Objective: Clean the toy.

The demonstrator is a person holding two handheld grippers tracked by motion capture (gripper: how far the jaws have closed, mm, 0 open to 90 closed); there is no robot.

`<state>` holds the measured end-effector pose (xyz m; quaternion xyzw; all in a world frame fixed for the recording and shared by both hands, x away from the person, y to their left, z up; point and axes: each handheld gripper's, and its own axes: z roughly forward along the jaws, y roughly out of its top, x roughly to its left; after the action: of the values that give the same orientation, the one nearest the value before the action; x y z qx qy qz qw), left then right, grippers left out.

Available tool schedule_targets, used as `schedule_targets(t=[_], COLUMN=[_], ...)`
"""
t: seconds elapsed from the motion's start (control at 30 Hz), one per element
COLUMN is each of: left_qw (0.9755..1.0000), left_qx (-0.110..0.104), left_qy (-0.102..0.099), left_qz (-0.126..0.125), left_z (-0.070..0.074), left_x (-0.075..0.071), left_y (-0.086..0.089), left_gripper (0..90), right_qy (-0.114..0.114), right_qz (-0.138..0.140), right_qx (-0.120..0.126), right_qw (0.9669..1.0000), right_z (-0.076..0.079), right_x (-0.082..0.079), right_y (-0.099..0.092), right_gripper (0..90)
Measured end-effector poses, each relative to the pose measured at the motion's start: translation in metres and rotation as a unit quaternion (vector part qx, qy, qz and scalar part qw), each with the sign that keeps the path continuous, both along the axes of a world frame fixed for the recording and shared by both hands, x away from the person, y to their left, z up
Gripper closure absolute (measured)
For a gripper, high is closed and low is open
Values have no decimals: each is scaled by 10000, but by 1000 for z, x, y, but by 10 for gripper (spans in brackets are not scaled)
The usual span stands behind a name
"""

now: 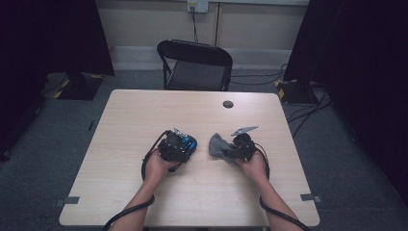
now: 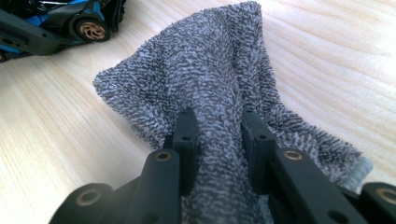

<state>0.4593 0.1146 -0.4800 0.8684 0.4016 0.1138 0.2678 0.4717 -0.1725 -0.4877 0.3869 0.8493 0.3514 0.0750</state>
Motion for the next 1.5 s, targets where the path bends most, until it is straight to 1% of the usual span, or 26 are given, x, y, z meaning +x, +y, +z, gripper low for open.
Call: schedule_targets(t=[0.13, 0.2, 0.23, 0.3, 0.33, 0.37, 0.4, 0.43, 0.47, 0.57, 0.6, 0.67, 0.7, 0.77, 0.87, 0.93, 0.97, 1.0, 1.07, 1.13, 1.2, 1.3, 1.33, 1.37, 1.4, 1.5], left_qw=[10000, 10000, 10000, 10000, 10000, 9999, 10000, 9999, 9999, 9999, 9999, 9999, 9998, 9999, 9998, 9998, 9998, 9998, 9997, 9996, 9997, 9995, 9996, 9996, 9997, 9998], left_qx=[-23, 8, -32, -57, -49, 34, 23, -67, -84, -65, -81, -101, -181, -145, -180, -189, -168, -171, -212, -228, -167, -231, -177, -165, -153, -96], left_qy=[4, 4, 28, 12, 50, 56, 39, 63, 91, 76, 87, -14, -7, -15, 55, 35, 75, 65, 82, 150, 177, 193, 205, 200, 188, 186], left_qz=[-37, -53, -48, -61, -62, -89, -89, -76, -66, -89, -64, -58, -25, 18, 96, 94, 89, 106, 109, 115, 71, 120, 79, 86, 29, 50], left_z=[4, 6, 6, 8, 8, 7, 6, 5, 5, 5, 5, 4, 3, 2, 1, 1, 1, 1, 1, 0, -1, -2, -1, -1, -1, 0], left_x=[0, 0, 0, 0, 0, 0, 0, 1, 1, 2, 2, 0, 0, -1, -1, -3, -3, -4, -6, -7, -9, -11, -12, -13, -14, -15], left_y=[1, 2, 2, 3, 3, 1, 1, 2, 2, 2, 2, 2, 3, 4, 7, 8, 9, 10, 12, 13, 14, 17, 18, 18, 18, 16], left_gripper=[262, 262, 262, 266, 275, 276, 276, 277, 276, 275, 274, 272, 272, 259, 227, 224, 223, 210, 208, 213, 216, 209, 213, 221, 239, 257], right_qy=[37, 49, 52, 44, 50, 44, 41, 40, 20, 25, 20, 19, 17, 6, 2, 6, 3, 5, 4, -4, -9, -10, -5, -8, -10, -4], right_qz=[-18, -18, -27, -40, -57, -50, -50, -54, -48, -49, -49, -58, -61, -69, -68, -68, -63, -62, -68, -72, -75, -71, -71, -73, -72, -69], right_qx=[23, 14, 13, 27, 31, 39, 44, 43, 37, 37, 43, 84, 103, 114, 110, 105, 94, 96, 102, 112, 98, 95, 98, 97, 94, 100], right_qw=[10000, 10000, 10000, 10000, 10000, 10000, 10000, 10000, 10000, 10000, 10000, 9999, 9999, 9999, 9999, 9999, 9999, 9999, 9999, 9999, 9999, 9999, 9999, 9999, 9999, 9999], right_z=[0, 0, 0, 0, 0, 0, 0, 0, 0, 0, 0, -1, -1, -1, -1, -1, -1, -1, -1, -1, -1, -1, -1, -1, -1, -1], right_x=[0, 1, 1, 0, 0, 0, 0, 0, 0, 0, 0, 0, 0, -1, -1, -1, -1, -1, -1, -1, -1, -1, -1, -1, -1, -1], right_y=[0, 0, 0, 0, 0, -1, -1, -1, -1, -1, -1, -2, -2, -2, -2, -2, -2, -2, -2, -2, -1, -1, -1, -1, -1, -1], right_gripper=[723, 725, 726, 728, 728, 728, 728, 728, 728, 727, 726, 726, 725, 724, 724, 724, 724, 724, 724, 724, 723, 723, 723, 723, 723, 723])
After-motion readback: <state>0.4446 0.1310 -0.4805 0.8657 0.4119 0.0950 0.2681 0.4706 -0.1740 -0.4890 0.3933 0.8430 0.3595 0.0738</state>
